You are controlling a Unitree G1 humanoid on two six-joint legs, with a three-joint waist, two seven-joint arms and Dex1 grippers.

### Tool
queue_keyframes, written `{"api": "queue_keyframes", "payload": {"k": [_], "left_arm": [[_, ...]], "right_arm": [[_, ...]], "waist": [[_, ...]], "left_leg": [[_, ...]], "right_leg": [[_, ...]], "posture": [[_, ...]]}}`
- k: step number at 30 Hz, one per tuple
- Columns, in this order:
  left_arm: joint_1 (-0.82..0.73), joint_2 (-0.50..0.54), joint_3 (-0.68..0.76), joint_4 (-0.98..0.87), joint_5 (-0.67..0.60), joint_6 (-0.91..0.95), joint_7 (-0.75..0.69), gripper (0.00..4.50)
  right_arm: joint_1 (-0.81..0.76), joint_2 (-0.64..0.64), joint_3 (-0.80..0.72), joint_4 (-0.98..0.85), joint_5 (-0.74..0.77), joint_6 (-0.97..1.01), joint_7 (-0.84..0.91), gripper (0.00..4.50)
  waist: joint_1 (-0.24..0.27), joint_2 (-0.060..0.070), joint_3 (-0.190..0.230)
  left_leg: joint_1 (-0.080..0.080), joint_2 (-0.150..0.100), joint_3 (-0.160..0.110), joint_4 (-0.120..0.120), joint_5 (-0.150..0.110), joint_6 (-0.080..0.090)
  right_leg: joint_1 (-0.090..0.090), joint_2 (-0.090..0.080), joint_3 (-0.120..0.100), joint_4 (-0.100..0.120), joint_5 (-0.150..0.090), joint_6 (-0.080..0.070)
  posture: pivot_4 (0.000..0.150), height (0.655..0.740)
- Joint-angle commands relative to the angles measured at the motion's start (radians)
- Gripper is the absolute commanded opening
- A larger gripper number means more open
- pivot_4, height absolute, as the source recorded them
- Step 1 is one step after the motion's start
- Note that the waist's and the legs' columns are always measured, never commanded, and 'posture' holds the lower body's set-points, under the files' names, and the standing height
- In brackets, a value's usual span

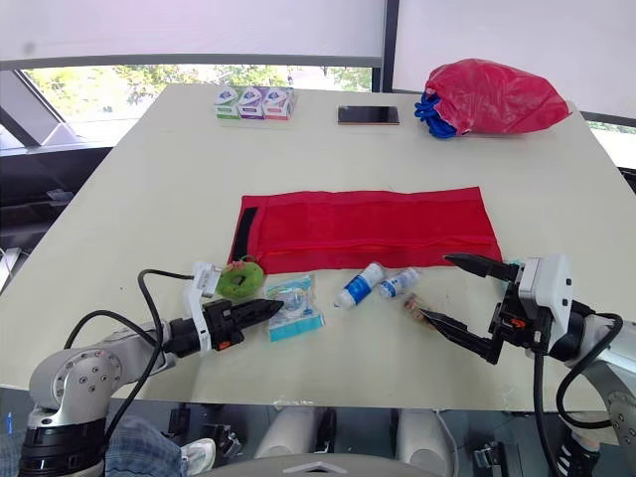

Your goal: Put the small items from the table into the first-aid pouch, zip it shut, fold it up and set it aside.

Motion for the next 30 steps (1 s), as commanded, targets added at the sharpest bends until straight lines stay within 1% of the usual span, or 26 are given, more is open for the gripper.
{"api": "queue_keyframes", "payload": {"k": [1,4,7,11,13,16,18,20,23,25,27,30], "left_arm": [[0.005,0.008,-0.019,0.003,0.015,-0.006,-0.007,0.04],[0.0,0.005,-0.009,0.005,0.011,-0.015,-0.013,0.04],[-0.008,-0.001,0.02,-0.006,-0.021,-0.018,-0.023,0.04],[-0.066,-0.021,0.056,-0.056,-0.105,-0.031,-0.025,0.04],[-0.108,-0.036,0.043,-0.069,-0.108,-0.044,-0.004,0.04],[-0.195,-0.091,0.023,-0.083,-0.125,-0.056,0.066,0.04],[-0.248,-0.13,-0.003,-0.096,-0.124,-0.067,0.105,0.04],[-0.273,-0.135,-0.035,-0.117,-0.118,-0.073,0.099,0.04],[-0.322,-0.129,-0.096,-0.123,-0.084,-0.098,0.071,0.04],[-0.353,-0.135,-0.125,-0.112,-0.07,-0.113,0.067,0.04],[-0.376,-0.143,-0.149,-0.106,-0.057,-0.132,0.061,0.04],[-0.395,-0.161,-0.17,-0.108,-0.06,-0.146,0.061,0.04]], "right_arm": [[0.008,0.003,-0.01,-0.004,-0.018,-0.036,0.011,4.5],[0.005,0.009,-0.001,-0.005,-0.015,-0.036,0.006,4.5],[-0.001,0.025,0.021,-0.025,0.016,0.0,-0.028,4.5],[-0.061,0.063,0.104,-0.102,0.111,0.161,-0.211,4.5],[-0.109,0.09,0.136,-0.119,0.163,0.217,-0.287,4.5],[-0.196,0.109,0.188,-0.127,0.222,0.339,-0.432,4.5],[-0.261,0.134,0.222,-0.126,0.29,0.421,-0.54,4.5],[-0.317,0.136,0.242,-0.119,0.377,0.508,-0.634,4.5],[-0.447,0.14,0.264,-0.035,0.637,0.61,-0.841,4.5],[-0.53,0.139,0.287,0.005,0.805,0.619,-0.957,4.5],[-0.599,0.107,0.322,0.046,0.967,0.618,-1.079,4.5],[-0.669,0.087,0.369,0.094,1.095,0.59,-1.227,4.5]], "waist": [[0.0,0.0,0.0],[0.0,0.0,0.0],[0.0,0.0,0.0],[-0.001,-0.002,0.001],[-0.001,-0.002,0.001],[-0.001,-0.003,0.001],[0.0,-0.004,0.002],[-0.001,-0.004,0.002],[-0.007,-0.004,0.002],[-0.006,-0.004,0.003],[-0.004,-0.004,0.003],[-0.002,-0.005,0.003]], "left_leg": [[0.0,0.0,0.0,0.0,0.0,0.0],[0.0,0.0,0.0,0.0,0.0,0.0],[0.0,0.0,0.0,0.0,0.0,0.0],[-0.001,0.001,0.0,0.0,0.0,0.0],[-0.001,0.001,-0.001,0.0,0.0,0.0],[-0.001,0.0,-0.001,0.0,0.0,-0.001],[-0.002,-0.001,-0.001,0.0,0.001,-0.001],[-0.002,-0.001,-0.002,0.0,0.001,-0.001],[-0.003,-0.001,-0.001,0.0,0.001,-0.001],[-0.002,-0.001,-0.001,0.0,0.001,-0.001],[-0.002,-0.001,-0.001,0.0,0.001,-0.001],[-0.003,-0.002,-0.002,0.0,0.001,-0.001]], "right_leg": [[0.0,0.0,0.0,0.0,0.0,0.0],[0.0,0.0,0.0,0.0,0.0,0.0],[0.0,0.0,0.0,0.0,0.0,0.0],[-0.001,0.0,0.0,0.0,0.0,0.0],[-0.002,0.0,0.0,0.0,0.0,0.0],[-0.001,0.0,0.0,0.0,0.0,-0.001],[-0.002,-0.001,0.0,0.0,0.001,-0.001],[-0.002,0.0,0.0,0.0,0.001,-0.001],[-0.002,0.0,0.0,0.0,0.001,-0.002],[-0.002,0.0,0.001,0.0,0.001,-0.002],[-0.002,0.0,0.0,0.0,0.001,-0.002],[-0.002,0.0,0.0,-0.001,0.001,-0.003]], "posture": [[0.15,0.74],[0.15,0.74],[0.15,0.74],[0.15,0.74],[0.15,0.74],[0.15,0.74],[0.15,0.74],[0.15,0.74],[0.15,0.74],[0.15,0.74],[0.15,0.74],[0.15,0.74]]}}
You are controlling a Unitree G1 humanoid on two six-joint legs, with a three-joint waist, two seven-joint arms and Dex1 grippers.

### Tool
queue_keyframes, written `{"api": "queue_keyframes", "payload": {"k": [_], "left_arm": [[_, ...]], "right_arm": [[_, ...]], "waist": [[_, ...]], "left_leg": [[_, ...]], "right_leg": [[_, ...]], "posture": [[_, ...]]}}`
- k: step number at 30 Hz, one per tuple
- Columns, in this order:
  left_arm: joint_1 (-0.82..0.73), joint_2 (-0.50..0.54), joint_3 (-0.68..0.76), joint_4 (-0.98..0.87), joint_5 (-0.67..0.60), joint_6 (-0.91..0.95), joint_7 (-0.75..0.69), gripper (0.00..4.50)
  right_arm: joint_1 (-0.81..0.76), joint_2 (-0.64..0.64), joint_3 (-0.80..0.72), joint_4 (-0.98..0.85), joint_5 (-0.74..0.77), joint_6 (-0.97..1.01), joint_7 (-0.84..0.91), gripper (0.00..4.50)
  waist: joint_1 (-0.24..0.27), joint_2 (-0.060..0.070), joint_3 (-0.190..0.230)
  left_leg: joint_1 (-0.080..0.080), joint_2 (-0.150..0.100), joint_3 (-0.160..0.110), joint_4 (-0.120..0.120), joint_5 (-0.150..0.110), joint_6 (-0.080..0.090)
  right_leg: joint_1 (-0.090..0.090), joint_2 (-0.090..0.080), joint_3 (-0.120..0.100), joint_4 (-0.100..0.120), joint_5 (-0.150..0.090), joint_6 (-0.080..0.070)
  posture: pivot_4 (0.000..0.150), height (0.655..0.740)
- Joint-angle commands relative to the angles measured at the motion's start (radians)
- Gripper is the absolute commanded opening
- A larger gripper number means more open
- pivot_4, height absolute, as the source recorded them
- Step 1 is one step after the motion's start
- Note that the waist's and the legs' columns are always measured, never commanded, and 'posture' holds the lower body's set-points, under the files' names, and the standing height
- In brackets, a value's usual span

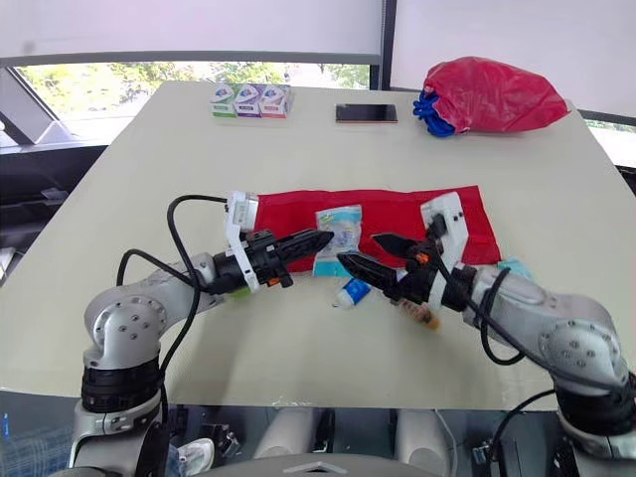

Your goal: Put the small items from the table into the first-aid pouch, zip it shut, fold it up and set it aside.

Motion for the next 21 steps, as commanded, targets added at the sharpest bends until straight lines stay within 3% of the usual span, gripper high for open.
{"api": "queue_keyframes", "payload": {"k": [1,2,5,7,9,10,13,21], "left_arm": [[-0.027,-0.019,-0.018,-0.029,-0.003,-0.036,-0.012,0.04],[-0.028,-0.025,-0.02,-0.028,-0.003,-0.038,-0.008,0.04],[-0.031,-0.046,-0.015,-0.023,-0.006,-0.048,0.014,0.0],[-0.032,-0.068,-0.002,-0.021,-0.024,-0.047,0.037,0.0],[-0.03,-0.085,0.001,-0.026,-0.034,-0.046,0.052,0.0],[-0.028,-0.092,0.001,-0.03,-0.038,-0.045,0.059,0.0],[-0.023,-0.094,0.005,-0.028,-0.041,-0.043,0.07,0.0],[-0.013,-0.077,0.019,-0.021,-0.056,-0.04,0.065,0.0]], "right_arm": [[-0.052,-0.016,0.039,0.035,0.169,-0.047,-0.177,4.5],[-0.058,-0.02,0.046,0.043,0.191,-0.056,-0.206,4.5],[-0.063,-0.032,0.06,0.051,0.222,-0.074,-0.261,3.63],[-0.061,-0.014,0.064,0.054,0.235,-0.109,-0.302,2.58],[-0.061,0.002,0.067,0.056,0.241,-0.135,-0.33,1.88],[-0.061,0.007,0.07,0.056,0.244,-0.142,-0.341,1.2],[-0.056,0.011,0.07,0.06,0.232,-0.152,-0.351,0.08],[-0.045,0.003,0.057,0.075,0.198,-0.156,-0.32,0.09]], "waist": [[-0.001,0.0,0.0],[-0.001,0.0,0.0],[0.0,-0.001,0.0],[-0.001,-0.001,0.0],[-0.001,-0.001,0.0],[-0.001,-0.001,0.0],[-0.002,-0.001,0.0],[-0.002,-0.001,0.0]], "left_leg": [[-0.001,0.0,0.0,0.0,0.0,0.0],[-0.001,0.0,0.001,0.0,0.0,0.0],[-0.002,0.0,0.0,0.0,0.0,0.001],[-0.002,0.0,0.001,0.0,-0.001,0.001],[-0.002,0.0,0.0,0.0,-0.001,0.001],[-0.002,0.0,0.0,0.0,-0.001,0.001],[-0.002,0.0,0.0,0.0,-0.001,0.001],[-0.002,0.0,0.0,0.0,-0.001,0.001]], "right_leg": [[0.0,0.0,0.0,-0.001,0.0,0.0],[0.0,0.0,0.0,-0.001,0.0,0.0],[0.0,0.0,0.0,-0.002,0.0,0.0],[0.0,0.0,0.0,-0.003,0.0,0.001],[0.0,0.0,0.0,-0.003,0.0,0.001],[0.0,0.0,0.0,-0.003,0.0,0.001],[0.0,0.001,0.0,-0.002,0.0,0.001],[0.0,0.001,0.0,-0.002,0.0,0.001]], "posture": [[0.15,0.74],[0.15,0.74],[0.15,0.74],[0.15,0.74],[0.15,0.74],[0.15,0.74],[0.15,0.74],[0.15,0.74]]}}
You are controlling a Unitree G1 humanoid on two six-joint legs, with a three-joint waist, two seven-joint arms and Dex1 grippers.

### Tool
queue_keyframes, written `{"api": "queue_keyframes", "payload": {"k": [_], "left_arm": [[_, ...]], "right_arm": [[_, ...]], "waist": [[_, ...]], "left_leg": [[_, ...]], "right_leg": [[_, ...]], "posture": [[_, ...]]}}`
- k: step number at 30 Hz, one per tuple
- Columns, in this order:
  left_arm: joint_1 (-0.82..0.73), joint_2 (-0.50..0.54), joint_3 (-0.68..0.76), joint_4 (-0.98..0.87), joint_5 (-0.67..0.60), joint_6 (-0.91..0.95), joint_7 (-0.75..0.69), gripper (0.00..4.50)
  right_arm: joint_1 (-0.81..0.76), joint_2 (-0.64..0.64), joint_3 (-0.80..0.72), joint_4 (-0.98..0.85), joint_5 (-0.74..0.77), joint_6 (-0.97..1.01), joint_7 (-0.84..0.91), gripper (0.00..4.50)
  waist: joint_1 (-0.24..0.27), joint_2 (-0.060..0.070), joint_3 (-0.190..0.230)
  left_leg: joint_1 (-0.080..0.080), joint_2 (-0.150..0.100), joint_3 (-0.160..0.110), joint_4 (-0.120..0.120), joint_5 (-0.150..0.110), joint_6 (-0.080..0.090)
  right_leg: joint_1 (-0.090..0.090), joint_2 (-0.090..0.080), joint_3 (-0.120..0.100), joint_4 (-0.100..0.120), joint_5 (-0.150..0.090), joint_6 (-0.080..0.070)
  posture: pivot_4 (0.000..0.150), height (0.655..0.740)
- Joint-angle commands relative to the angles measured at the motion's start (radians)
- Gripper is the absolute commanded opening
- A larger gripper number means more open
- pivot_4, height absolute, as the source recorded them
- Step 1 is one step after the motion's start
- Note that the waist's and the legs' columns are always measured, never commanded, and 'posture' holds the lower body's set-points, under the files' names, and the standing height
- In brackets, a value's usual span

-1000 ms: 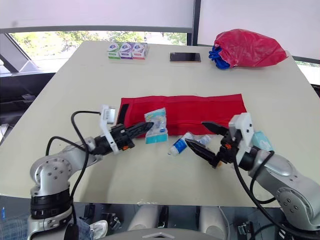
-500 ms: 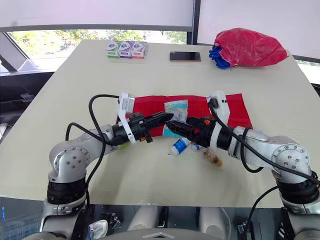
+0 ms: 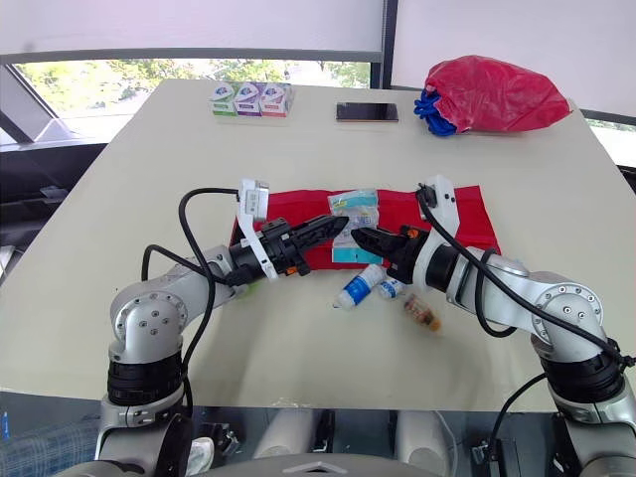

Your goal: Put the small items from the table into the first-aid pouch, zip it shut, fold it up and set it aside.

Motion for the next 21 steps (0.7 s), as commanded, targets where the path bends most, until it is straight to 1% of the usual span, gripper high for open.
{"api": "queue_keyframes", "payload": {"k": [1,5,6,8,9,12,13,15,16,17,19,21], "left_arm": [[0.008,0.009,0.027,-0.022,-0.043,-0.004,-0.004,0.0],[0.001,0.027,0.049,-0.005,-0.088,0.024,-0.002,0.0],[0.0,0.046,0.053,-0.007,-0.081,0.023,-0.013,0.42],[-0.002,0.081,0.062,-0.002,-0.05,0.005,-0.023,0.97],[-0.003,0.098,0.064,0.002,-0.039,-0.006,-0.031,1.36],[-0.001,0.174,0.089,0.024,0.019,-0.059,-0.085,2.77],[0.006,0.213,0.088,0.033,0.059,-0.086,-0.116,3.17],[0.027,0.314,0.071,0.078,0.195,-0.179,-0.178,4.14],[0.04,0.357,0.054,0.096,0.261,-0.229,-0.207,4.33],[0.052,0.389,0.035,0.109,0.319,-0.276,-0.232,4.33],[0.09,0.451,-0.034,0.135,0.475,-0.406,-0.267,4.33],[0.122,0.483,-0.088,0.156,0.591,-0.497,-0.28,4.33]], "right_arm": [[0.007,-0.011,-0.033,-0.006,-0.008,-0.016,0.026,0.09],[0.015,-0.022,-0.04,0.0,0.009,-0.01,0.052,0.09],[0.017,-0.028,-0.043,0.003,0.012,-0.006,0.064,0.09],[0.024,-0.041,-0.047,0.008,0.013,0.003,0.087,0.09],[0.026,-0.047,-0.048,0.01,0.013,0.006,0.095,0.09],[0.04,-0.069,-0.055,0.016,0.013,0.011,0.123,0.09],[0.046,-0.076,-0.059,0.018,0.012,0.014,0.131,0.09],[0.065,-0.098,-0.071,0.019,0.007,0.02,0.152,0.09],[0.074,-0.108,-0.076,0.02,0.004,0.022,0.161,0.09],[0.081,-0.116,-0.082,0.02,0.001,0.024,0.169,0.09],[0.098,-0.13,-0.096,0.022,-0.008,0.025,0.185,0.09],[0.11,-0.141,-0.109,0.028,-0.021,0.022,0.194,0.09]], "waist": [[0.0,0.0,0.0],[0.0,0.0,0.0],[0.0,0.0,0.0],[-0.001,0.0,0.0],[-0.001,0.0,0.0],[0.0,0.0,0.0],[0.0,0.0,0.0],[-0.001,0.0,0.0],[0.0,0.0,0.001],[-0.001,0.0,0.001],[0.001,0.0,0.001],[0.003,0.0,0.001]], "left_leg": [[0.0,0.0,0.0,0.0,0.0,0.0],[0.0,0.0,0.0,0.0,0.0,0.0],[0.0,0.0,0.0,0.0,0.0,0.0],[0.0,0.0,0.0,0.0,0.0,0.0],[0.0,0.0,0.0,0.0,0.0,0.0],[0.0,0.0,0.0,0.0,0.0,0.0],[0.0,0.0,0.0,0.0,0.0,0.0],[0.0,0.0,0.0,-0.001,0.0,0.0],[0.001,0.0,0.001,-0.001,0.0,0.0],[0.001,0.0,0.001,-0.002,0.0,0.0],[0.001,0.001,0.002,-0.003,0.0,0.0],[0.0,0.001,0.002,-0.004,0.0,0.0]], "right_leg": [[0.0,0.0,0.0,0.0,0.0,0.0],[0.0,0.0,0.0,0.0,0.0,0.0],[0.0,0.0,0.0,0.0,0.0,0.0],[0.0,0.0,0.0,0.0,0.0,0.0],[0.0,0.0,0.0,0.0,0.0,0.0],[0.0,0.0,0.0,0.0,0.0,0.0],[0.0,0.0,0.0,0.0,0.0,0.0],[0.0,0.001,0.0,0.0,0.0,-0.001],[0.0,0.001,0.0,-0.001,0.0,-0.001],[-0.001,0.0,0.0,-0.001,0.0,-0.001],[-0.001,0.0,0.001,-0.002,0.0,-0.001],[-0.001,0.0,0.001,-0.004,0.0,-0.001]], "posture": [[0.15,0.74],[0.15,0.74],[0.15,0.74],[0.15,0.74],[0.15,0.74],[0.15,0.74],[0.15,0.74],[0.15,0.74],[0.15,0.74],[0.15,0.74],[0.15,0.74],[0.15,0.74]]}}
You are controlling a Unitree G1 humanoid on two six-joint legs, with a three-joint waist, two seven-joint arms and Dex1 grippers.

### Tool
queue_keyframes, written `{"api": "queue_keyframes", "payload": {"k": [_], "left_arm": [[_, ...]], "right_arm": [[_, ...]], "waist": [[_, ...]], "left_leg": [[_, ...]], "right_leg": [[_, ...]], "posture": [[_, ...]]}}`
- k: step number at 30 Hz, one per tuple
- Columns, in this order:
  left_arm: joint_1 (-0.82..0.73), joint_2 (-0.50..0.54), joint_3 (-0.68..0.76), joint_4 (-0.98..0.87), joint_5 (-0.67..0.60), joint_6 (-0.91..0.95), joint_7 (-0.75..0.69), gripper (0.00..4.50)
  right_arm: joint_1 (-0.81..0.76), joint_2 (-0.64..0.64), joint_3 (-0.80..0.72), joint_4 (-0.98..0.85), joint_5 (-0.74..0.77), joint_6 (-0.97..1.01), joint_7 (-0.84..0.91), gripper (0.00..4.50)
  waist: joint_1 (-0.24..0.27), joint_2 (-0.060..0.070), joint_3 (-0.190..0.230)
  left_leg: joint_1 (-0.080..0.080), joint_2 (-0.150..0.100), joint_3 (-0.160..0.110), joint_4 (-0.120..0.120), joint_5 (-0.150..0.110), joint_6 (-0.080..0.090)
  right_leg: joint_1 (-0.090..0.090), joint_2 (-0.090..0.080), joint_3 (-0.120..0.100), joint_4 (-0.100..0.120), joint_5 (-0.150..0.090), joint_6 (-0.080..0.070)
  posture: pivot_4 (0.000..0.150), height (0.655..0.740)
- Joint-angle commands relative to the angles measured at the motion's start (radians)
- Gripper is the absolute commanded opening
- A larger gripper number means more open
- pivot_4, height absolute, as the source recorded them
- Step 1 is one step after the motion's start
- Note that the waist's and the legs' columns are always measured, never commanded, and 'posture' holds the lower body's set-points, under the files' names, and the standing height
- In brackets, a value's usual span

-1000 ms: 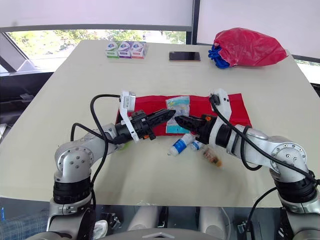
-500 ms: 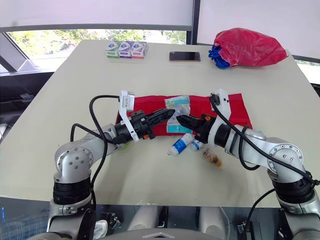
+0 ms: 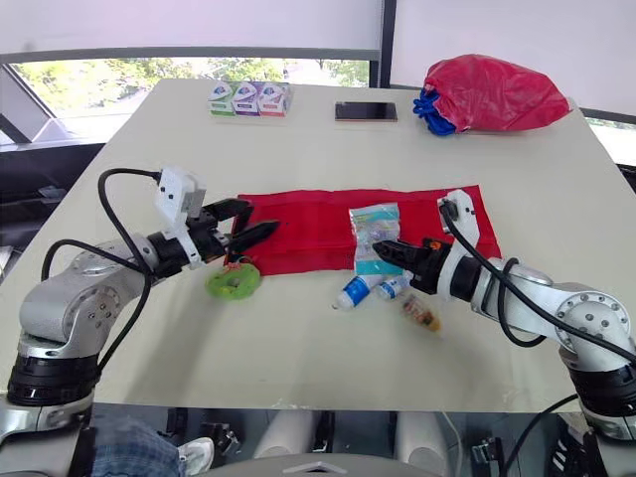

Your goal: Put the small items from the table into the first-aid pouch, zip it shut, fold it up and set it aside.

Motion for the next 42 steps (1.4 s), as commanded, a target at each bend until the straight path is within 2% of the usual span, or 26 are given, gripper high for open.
{"api": "queue_keyframes", "payload": {"k": [1,3,10,15,20,24,28,30,31,32,36,37,40,42], "left_arm": [[0.04,0.045,-0.095,0.018,0.212,-0.187,-0.034,4.33],[0.059,0.059,-0.15,0.043,0.335,-0.278,-0.02,4.33],[0.019,0.002,-0.253,0.149,0.597,-0.461,0.052,4.33],[-0.002,-0.032,-0.281,0.2,0.691,-0.533,0.066,4.33],[-0.023,-0.064,-0.266,0.272,0.79,-0.612,0.157,4.33],[-0.008,-0.096,-0.248,0.289,0.826,-0.652,0.22,4.33],[0.019,-0.108,-0.25,0.287,0.848,-0.68,0.223,4.33],[0.027,-0.11,-0.25,0.286,0.854,-0.688,0.22,3.81],[0.031,-0.113,-0.247,0.285,0.856,-0.688,0.22,3.19],[0.036,-0.117,-0.245,0.286,0.856,-0.687,0.218,3.08],[0.048,-0.127,-0.234,0.294,0.845,-0.686,0.206,1.6],[0.049,-0.127,-0.232,0.296,0.845,-0.689,0.205,1.37],[0.051,-0.129,-0.222,0.299,0.838,-0.7,0.193,0.05],[0.051,-0.133,-0.212,0.293,0.82,-0.712,0.174,0.05]], "right_arm": [[0.005,-0.018,-0.055,-0.015,-0.014,-0.008,0.031,0.09],[0.01,-0.019,-0.063,-0.013,-0.023,-0.009,0.036,0.09],[0.012,-0.014,-0.061,-0.016,-0.059,-0.004,0.049,0.09],[0.013,-0.011,-0.066,-0.023,-0.087,-0.007,0.051,0.09],[0.018,-0.009,-0.068,-0.029,-0.102,-0.008,0.051,0.09],[0.01,-0.009,-0.072,-0.033,-0.133,-0.009,0.057,0.09],[0.012,-0.01,-0.081,-0.033,-0.144,-0.007,0.061,0.09],[0.015,-0.01,-0.085,-0.035,-0.146,-0.003,0.063,0.09],[0.017,-0.01,-0.086,-0.036,-0.148,-0.002,0.064,0.09],[0.017,-0.009,-0.086,-0.037,-0.149,-0.002,0.064,0.09],[0.014,-0.005,-0.082,-0.039,-0.153,-0.002,0.06,0.09],[0.014,-0.005,-0.08,-0.039,-0.153,-0.002,0.06,0.09],[0.016,-0.004,-0.077,-0.041,-0.154,0.002,0.059,0.09],[0.013,0.0,-0.071,-0.041,-0.152,0.005,0.059,0.09]], "waist": [[0.002,0.0,0.0],[0.002,0.0,0.0],[0.001,0.0,0.0],[0.001,0.0,0.0],[0.001,0.0,0.0],[0.0,0.0,0.0],[0.0,0.0,0.0],[0.0,0.0,0.0],[0.0,0.0,0.0],[0.0,0.0,0.0],[0.0,0.0,0.0],[0.0,0.0,0.0],[0.0,0.001,-0.001],[0.0,0.001,-0.001]], "left_leg": [[0.0,0.0,0.0,0.0,0.0,0.0],[-0.001,0.0,0.0,-0.001,0.0,0.001],[-0.003,0.002,-0.001,-0.001,-0.001,0.001],[-0.004,0.002,-0.001,-0.002,-0.001,0.001],[-0.004,0.002,-0.002,-0.002,-0.001,0.001],[-0.004,0.002,-0.002,-0.001,-0.001,0.001],[-0.004,0.002,-0.002,-0.002,-0.001,0.001],[-0.004,0.002,-0.002,-0.002,-0.001,0.001],[-0.004,0.002,-0.002,-0.002,-0.001,0.001],[-0.004,0.002,-0.002,-0.002,-0.001,0.001],[-0.004,0.002,-0.002,-0.002,-0.001,0.001],[-0.003,0.002,-0.002,-0.001,-0.001,0.001],[-0.003,0.002,-0.002,-0.001,-0.001,0.001],[-0.003,0.002,-0.001,-0.001,-0.001,0.001]], "right_leg": [[0.0,0.0,0.0,0.0,0.0,0.0],[0.0,-0.001,-0.001,-0.002,0.0,0.0],[-0.001,-0.006,-0.003,-0.003,0.0,0.0],[-0.002,-0.008,-0.004,-0.004,0.001,0.0],[-0.002,-0.009,-0.004,-0.004,0.001,0.0],[-0.002,-0.009,-0.004,-0.003,0.001,0.001],[-0.002,-0.009,-0.004,-0.003,0.003,0.003],[-0.002,-0.009,-0.004,-0.003,0.003,0.003],[-0.002,-0.009,-0.004,-0.003,0.002,0.003],[-0.002,-0.009,-0.004,-0.003,0.002,0.003],[-0.002,-0.01,-0.004,-0.003,0.002,0.003],[-0.002,-0.01,-0.004,-0.003,0.002,0.003],[-0.001,-0.01,-0.004,-0.002,0.002,0.003],[-0.001,-0.01,-0.004,-0.002,0.002,0.003]], "posture": [[0.15,0.74],[0.15,0.74],[0.15,0.74],[0.15,0.74],[0.15,0.74],[0.15,0.74],[0.15,0.74],[0.15,0.74],[0.15,0.74],[0.15,0.74],[0.15,0.74],[0.15,0.74],[0.15,0.74],[0.15,0.74]]}}
